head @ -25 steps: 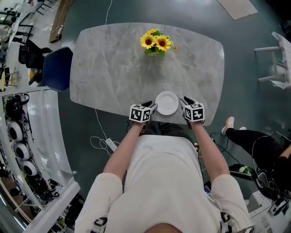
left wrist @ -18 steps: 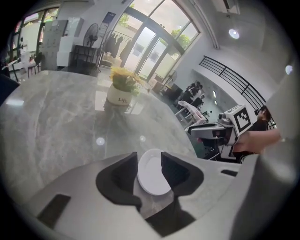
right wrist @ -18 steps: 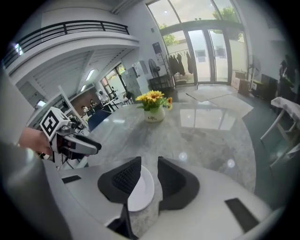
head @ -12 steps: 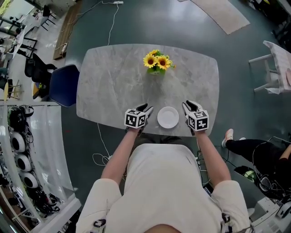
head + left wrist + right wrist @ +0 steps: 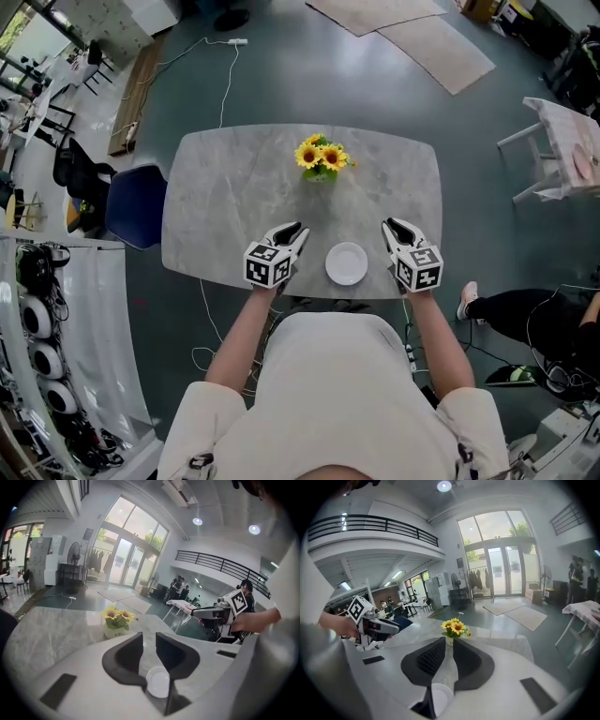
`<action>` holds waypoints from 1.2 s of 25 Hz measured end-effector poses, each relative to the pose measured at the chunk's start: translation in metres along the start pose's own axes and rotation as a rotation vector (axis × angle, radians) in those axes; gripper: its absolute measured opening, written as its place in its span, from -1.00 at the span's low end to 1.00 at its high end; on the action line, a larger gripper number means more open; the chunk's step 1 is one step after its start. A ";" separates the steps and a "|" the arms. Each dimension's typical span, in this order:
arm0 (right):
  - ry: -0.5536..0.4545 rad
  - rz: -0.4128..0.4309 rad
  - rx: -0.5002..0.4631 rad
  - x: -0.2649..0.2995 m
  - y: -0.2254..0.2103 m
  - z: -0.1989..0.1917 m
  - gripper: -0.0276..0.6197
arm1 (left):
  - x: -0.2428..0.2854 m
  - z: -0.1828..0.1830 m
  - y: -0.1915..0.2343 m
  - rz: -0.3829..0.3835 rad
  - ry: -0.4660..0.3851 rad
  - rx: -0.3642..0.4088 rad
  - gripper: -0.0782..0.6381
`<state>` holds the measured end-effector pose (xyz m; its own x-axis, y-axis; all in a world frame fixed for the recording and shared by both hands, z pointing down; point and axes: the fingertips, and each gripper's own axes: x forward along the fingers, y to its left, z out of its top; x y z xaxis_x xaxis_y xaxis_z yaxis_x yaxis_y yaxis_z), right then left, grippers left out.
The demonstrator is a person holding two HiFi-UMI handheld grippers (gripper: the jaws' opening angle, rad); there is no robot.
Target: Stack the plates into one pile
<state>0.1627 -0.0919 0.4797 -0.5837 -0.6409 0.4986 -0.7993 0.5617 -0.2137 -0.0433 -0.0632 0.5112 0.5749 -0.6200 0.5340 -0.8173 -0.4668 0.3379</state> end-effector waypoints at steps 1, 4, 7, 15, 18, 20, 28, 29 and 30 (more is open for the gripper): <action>-0.018 -0.001 -0.008 -0.005 0.003 0.009 -0.70 | -0.006 0.007 -0.001 -0.002 -0.015 0.009 -0.54; -0.065 -0.007 -0.041 -0.023 0.013 0.031 -0.71 | -0.025 0.025 -0.003 0.000 -0.047 0.036 -0.58; -0.103 -0.008 -0.068 -0.039 0.023 0.049 -0.71 | -0.043 0.042 -0.007 -0.006 -0.081 0.050 -0.61; -0.179 -0.003 -0.127 -0.074 0.050 0.082 -0.72 | -0.087 0.075 -0.021 -0.011 -0.198 0.064 -0.71; -0.205 -0.009 -0.133 -0.086 0.056 0.088 -0.73 | -0.097 0.080 -0.026 -0.025 -0.219 0.069 -0.75; -0.225 -0.016 -0.131 -0.092 0.057 0.091 -0.75 | -0.100 0.081 -0.028 -0.041 -0.224 0.074 -0.76; -0.269 -0.052 -0.120 -0.109 0.056 0.100 -0.80 | -0.113 0.090 -0.040 -0.068 -0.244 0.115 -0.76; -0.269 -0.052 -0.119 -0.109 0.057 0.099 -0.80 | -0.115 0.090 -0.041 -0.070 -0.247 0.117 -0.76; -0.271 -0.051 -0.116 -0.109 0.058 0.098 -0.80 | -0.116 0.090 -0.042 -0.072 -0.249 0.120 -0.76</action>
<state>0.1657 -0.0407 0.3301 -0.5726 -0.7772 0.2609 -0.8159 0.5712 -0.0892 -0.0724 -0.0287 0.3651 0.6355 -0.7112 0.3004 -0.7719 -0.5773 0.2661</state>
